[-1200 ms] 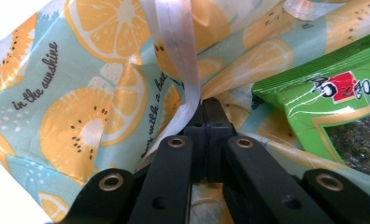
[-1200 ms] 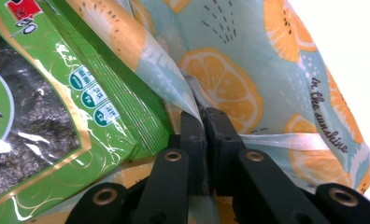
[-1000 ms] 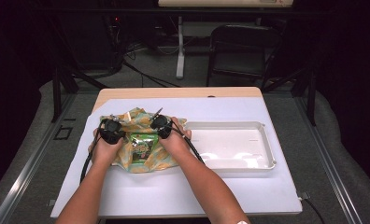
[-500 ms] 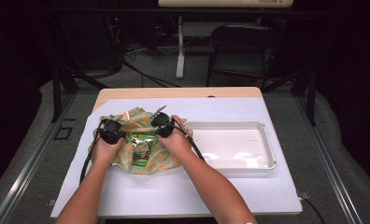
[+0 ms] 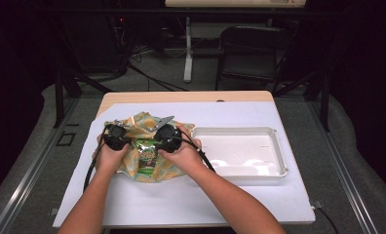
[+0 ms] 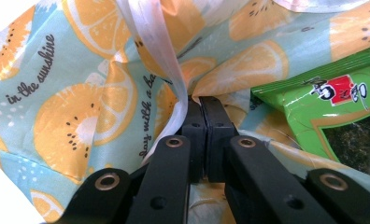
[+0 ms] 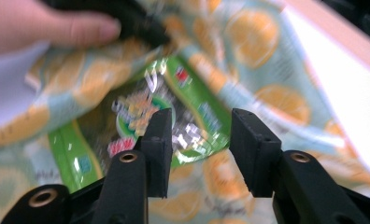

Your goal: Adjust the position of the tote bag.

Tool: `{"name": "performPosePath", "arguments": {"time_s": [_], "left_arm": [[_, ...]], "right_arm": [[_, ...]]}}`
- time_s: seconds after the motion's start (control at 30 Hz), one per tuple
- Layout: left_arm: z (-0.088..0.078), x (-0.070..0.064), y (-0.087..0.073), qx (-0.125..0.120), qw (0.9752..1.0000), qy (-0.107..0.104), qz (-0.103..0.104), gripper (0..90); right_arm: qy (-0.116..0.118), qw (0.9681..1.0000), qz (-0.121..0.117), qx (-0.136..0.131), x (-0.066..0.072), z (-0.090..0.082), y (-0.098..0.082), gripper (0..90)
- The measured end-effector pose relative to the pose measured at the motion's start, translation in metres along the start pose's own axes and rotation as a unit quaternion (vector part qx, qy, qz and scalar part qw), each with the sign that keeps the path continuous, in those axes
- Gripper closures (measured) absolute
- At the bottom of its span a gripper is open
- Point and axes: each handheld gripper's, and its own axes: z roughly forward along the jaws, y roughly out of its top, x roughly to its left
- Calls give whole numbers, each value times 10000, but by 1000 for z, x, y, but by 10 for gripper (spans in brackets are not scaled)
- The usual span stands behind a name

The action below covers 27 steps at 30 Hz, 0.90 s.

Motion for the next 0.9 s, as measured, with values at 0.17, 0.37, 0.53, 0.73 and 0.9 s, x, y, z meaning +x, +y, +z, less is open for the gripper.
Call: {"name": "performPosePath", "arguments": {"time_s": [0.17,0.37,0.53,0.73,0.9], "left_arm": [[0,-1,0,12,10000,9,21,892],[0,0,0,-1,10000,-17,23,892],[0,-1,0,-34,10000,-6,-4,892],[0,-1,0,-21,10000,-14,8,892],[-1,-1,0,-18,9999,34,100,832]], "right_arm": [[151,9993,-39,334,5,13,-7,638],[274,9968,-190,728,14,20,-18,778],[256,9939,-270,1038,18,18,-31,841],[287,9912,-245,1267,19,15,-48,858],[315,9909,-165,1297,17,15,-55,843]]}}
